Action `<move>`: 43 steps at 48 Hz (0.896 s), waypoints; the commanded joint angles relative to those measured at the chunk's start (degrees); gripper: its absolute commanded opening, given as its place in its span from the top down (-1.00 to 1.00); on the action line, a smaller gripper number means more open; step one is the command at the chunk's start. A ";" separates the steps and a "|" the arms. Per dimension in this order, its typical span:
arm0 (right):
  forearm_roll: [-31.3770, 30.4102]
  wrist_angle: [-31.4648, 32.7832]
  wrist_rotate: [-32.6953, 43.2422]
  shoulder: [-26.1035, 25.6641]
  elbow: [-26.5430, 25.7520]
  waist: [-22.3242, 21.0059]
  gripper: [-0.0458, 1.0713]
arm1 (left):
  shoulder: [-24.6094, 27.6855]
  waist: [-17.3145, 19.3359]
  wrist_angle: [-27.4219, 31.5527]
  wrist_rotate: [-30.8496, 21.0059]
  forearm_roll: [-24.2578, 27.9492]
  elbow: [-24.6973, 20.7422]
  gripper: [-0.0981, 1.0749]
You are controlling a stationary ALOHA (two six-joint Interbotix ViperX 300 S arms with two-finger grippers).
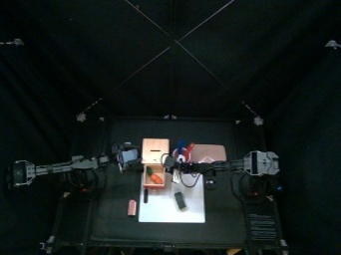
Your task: Close drawer
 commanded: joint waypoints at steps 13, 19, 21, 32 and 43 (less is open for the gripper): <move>2.55 7.56 0.00 -5.19 -3.16 8.44 -0.12 | 6.15 2.90 15.91 0.00 -1.14 -10.28 -0.86; 2.99 7.91 0.00 -4.48 -5.10 11.95 -0.12 | 10.46 3.25 21.45 0.09 -0.97 -14.85 -0.86; 2.99 7.91 0.00 -4.13 -5.71 12.74 -0.12 | 11.78 3.43 22.94 0.09 -0.70 -16.44 -0.86; 3.25 7.73 0.00 -1.05 -8.26 15.29 -0.12 | 17.75 5.80 28.12 0.18 1.76 -23.12 -0.86; 4.13 7.38 0.00 2.55 -10.28 16.61 -0.12 | 22.32 11.78 29.62 0.18 4.92 -28.13 -0.81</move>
